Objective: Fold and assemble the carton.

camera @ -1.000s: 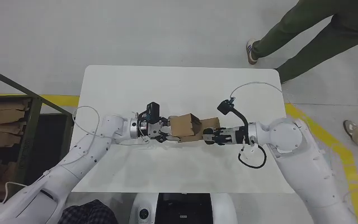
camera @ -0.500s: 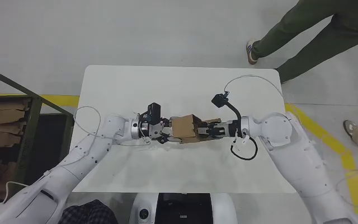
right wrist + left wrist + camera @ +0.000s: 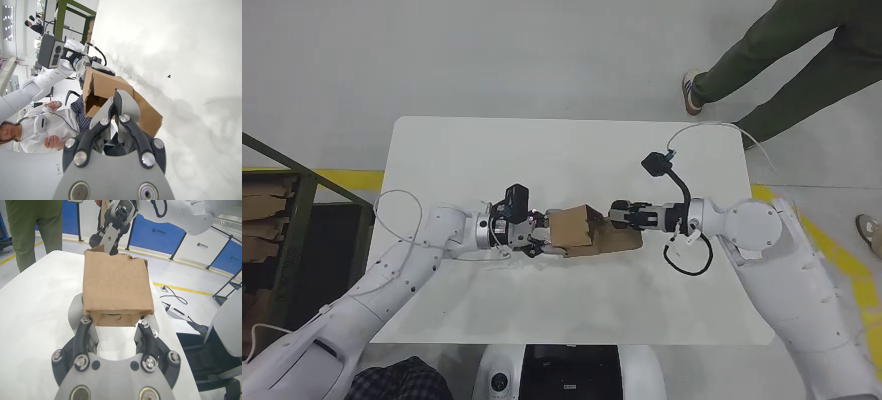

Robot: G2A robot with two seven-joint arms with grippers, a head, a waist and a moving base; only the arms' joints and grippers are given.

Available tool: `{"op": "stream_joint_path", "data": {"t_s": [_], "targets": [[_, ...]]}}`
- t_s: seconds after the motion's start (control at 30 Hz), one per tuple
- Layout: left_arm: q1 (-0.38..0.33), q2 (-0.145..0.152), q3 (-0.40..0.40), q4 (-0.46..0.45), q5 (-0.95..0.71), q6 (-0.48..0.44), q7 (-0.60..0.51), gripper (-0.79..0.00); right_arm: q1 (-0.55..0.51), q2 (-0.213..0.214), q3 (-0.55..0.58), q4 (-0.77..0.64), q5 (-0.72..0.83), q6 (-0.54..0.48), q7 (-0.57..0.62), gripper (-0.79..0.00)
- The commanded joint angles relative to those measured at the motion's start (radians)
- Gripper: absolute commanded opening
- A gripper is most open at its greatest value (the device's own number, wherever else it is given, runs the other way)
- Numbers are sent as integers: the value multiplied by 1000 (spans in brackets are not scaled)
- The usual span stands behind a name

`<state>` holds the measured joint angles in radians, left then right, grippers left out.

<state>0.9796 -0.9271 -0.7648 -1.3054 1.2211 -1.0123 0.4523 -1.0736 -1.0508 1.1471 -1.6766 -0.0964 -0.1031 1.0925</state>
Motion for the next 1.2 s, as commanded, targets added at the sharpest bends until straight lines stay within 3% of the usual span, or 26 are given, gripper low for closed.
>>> {"op": "stream_joint_path", "data": {"t_s": [0.0,0.2,0.43,0.7,0.9,1.03,1.17], "targets": [[2,1,0,-4,2,0,3,-413,16,-1,-11,11,-8,5,11,-785],[5,2,-1,-12,8,0,7,-406,64,-10,-80,28,-23,-4,62,-785],[5,1,0,-15,13,0,5,-406,72,-16,-110,22,-35,-6,21,-785],[0,1,2,-7,7,0,6,-409,-43,22,53,-76,-36,34,10,-785],[2,4,-3,-6,7,0,26,-409,-181,49,248,-52,59,152,-49,-785],[4,8,-6,-10,5,0,50,-413,-215,54,273,17,100,186,-31,-785],[4,11,-4,-11,4,0,70,-419,-187,47,212,92,136,179,14,-785]]}}
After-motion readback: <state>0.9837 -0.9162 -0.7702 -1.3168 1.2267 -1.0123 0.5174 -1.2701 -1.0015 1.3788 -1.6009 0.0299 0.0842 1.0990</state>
